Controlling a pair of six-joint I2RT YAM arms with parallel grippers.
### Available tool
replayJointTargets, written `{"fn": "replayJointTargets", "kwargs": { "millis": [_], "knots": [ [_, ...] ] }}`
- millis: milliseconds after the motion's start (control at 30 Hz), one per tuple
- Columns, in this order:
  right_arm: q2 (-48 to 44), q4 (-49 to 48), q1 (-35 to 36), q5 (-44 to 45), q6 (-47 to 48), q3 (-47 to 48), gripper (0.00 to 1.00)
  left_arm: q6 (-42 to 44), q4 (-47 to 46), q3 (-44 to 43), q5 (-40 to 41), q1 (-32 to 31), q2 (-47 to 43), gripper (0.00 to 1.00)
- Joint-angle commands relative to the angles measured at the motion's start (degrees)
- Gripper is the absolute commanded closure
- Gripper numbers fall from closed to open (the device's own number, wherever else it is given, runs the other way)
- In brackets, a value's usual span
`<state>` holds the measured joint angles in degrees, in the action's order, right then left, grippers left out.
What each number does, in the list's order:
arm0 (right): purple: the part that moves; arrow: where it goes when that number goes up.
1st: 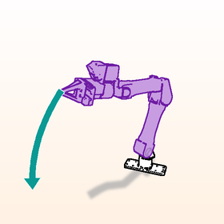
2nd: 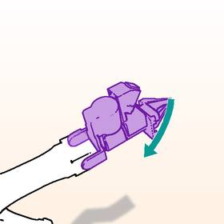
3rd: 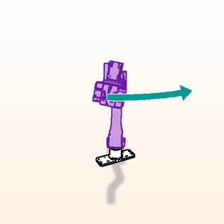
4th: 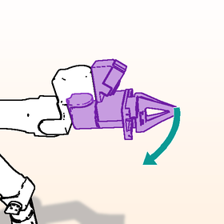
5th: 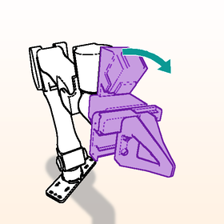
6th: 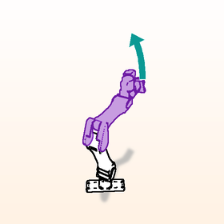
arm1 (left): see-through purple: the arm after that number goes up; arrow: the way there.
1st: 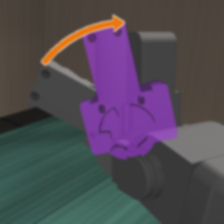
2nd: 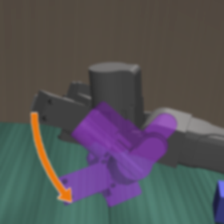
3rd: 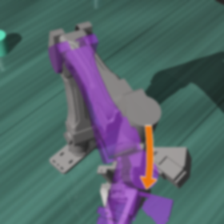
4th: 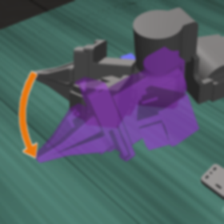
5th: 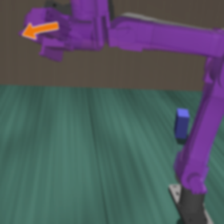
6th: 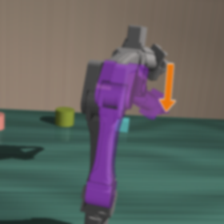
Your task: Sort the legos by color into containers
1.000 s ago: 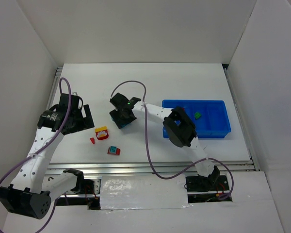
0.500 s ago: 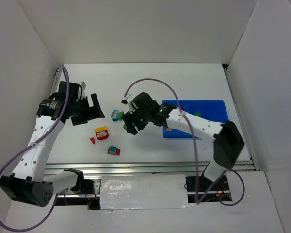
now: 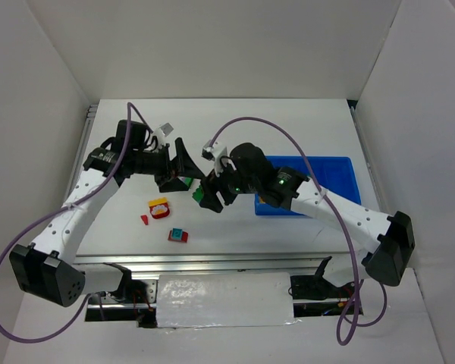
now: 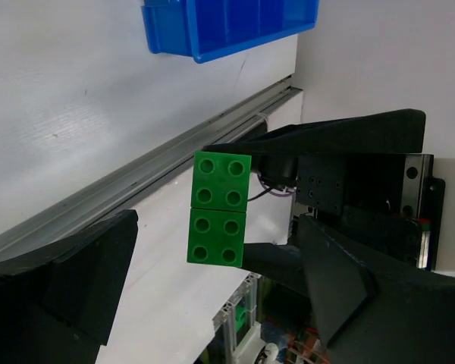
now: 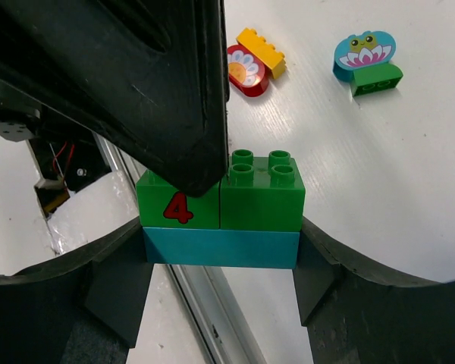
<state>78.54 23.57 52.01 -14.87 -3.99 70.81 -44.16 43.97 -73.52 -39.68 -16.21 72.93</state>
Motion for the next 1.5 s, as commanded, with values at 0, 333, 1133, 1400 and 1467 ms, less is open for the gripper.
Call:
{"fn": "replayJointTargets", "kwargs": {
  "millis": [0,333,1133,1400,1467],
  "knots": [
    [-3.0,-2.6,0.4,0.3,-0.7,-0.5,0.66,-3.1,-3.1,1.2,-3.0,-0.5,-0.5,0.02],
    [-2.3,-1.6,0.9,1.3,0.9,1.3,0.64,-2.9,-2.7,2.6,-3.0,-4.4,2.0,0.22],
    [-11.4,-4.3,-9.3,-15.9,-8.7,-5.8,0.0,2.8,-14.0,-1.9,-1.4,-6.5,0.9,1.0],
    [-18.2,-18.4,-21.7,-38.9,-21.8,-13.9,0.0,9.5,-23.7,3.2,-13.4,-6.6,-2.3,1.0],
    [-17.3,-20.5,-22.9,-40.7,-23.9,-13.9,0.01,10.5,-25.1,3.9,-17.9,-6.8,-2.7,1.0]
  ]
}}
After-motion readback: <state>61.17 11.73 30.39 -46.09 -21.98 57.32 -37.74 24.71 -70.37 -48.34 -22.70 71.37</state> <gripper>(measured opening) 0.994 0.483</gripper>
